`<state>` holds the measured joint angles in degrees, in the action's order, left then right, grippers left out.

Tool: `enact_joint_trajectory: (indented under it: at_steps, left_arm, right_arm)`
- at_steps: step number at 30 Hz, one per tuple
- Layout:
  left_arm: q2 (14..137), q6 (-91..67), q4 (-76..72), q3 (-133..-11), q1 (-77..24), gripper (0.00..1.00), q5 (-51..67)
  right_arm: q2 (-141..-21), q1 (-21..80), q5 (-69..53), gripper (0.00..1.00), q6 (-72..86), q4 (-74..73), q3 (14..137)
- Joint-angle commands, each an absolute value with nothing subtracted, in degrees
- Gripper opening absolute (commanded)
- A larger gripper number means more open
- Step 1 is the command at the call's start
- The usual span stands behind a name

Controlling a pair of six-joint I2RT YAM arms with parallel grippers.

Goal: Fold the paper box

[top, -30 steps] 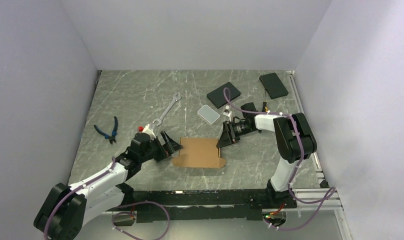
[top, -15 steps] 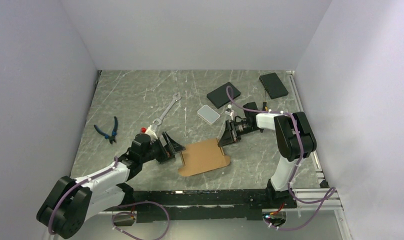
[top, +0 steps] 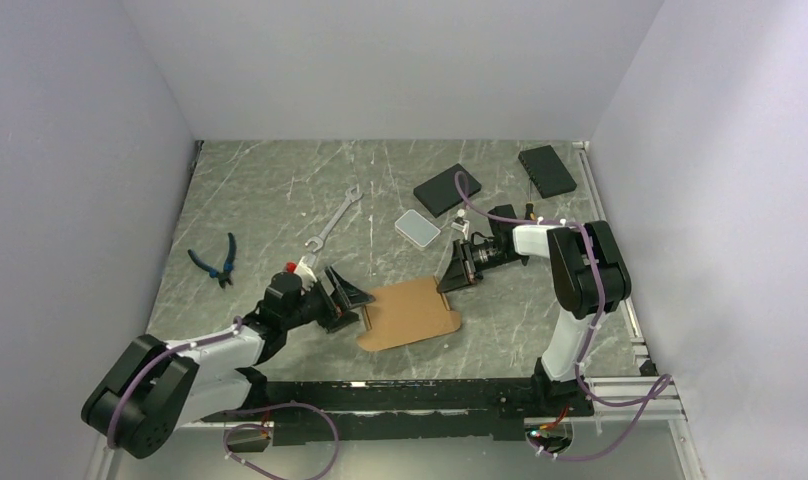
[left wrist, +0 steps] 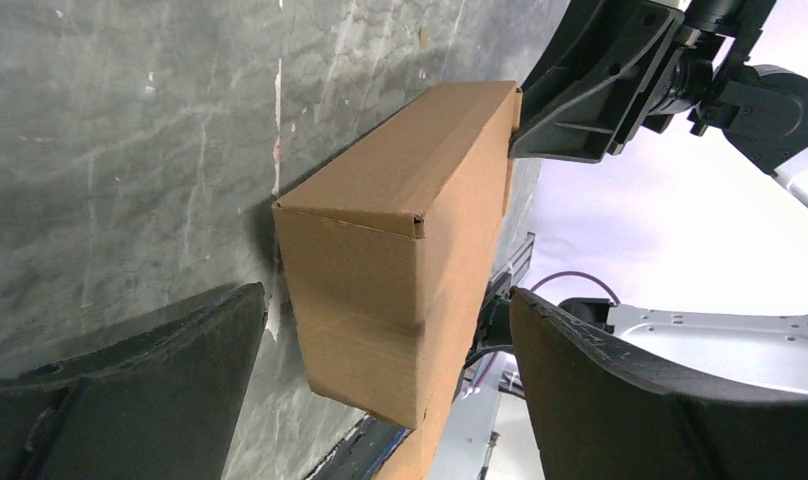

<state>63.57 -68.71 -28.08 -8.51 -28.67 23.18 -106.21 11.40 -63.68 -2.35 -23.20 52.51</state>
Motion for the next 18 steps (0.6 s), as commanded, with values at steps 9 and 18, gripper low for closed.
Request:
enact_joint_trajectory:
  at_steps: [9, 18]
  left_arm:
    - [72.4, -75.5, -46.0, -7.8, -31.7, 0.73, 24.5]
    - [73.0, -76.4, -45.8, -8.1, -32.0, 0.38, 23.7]
  right_arm:
    - [-108.0, 10.9, -59.5, 0.26, -4.7, -22.8, 53.9]
    - [-106.3, 10.8, -62.4, 0.43, -7.5, -25.0, 55.2]
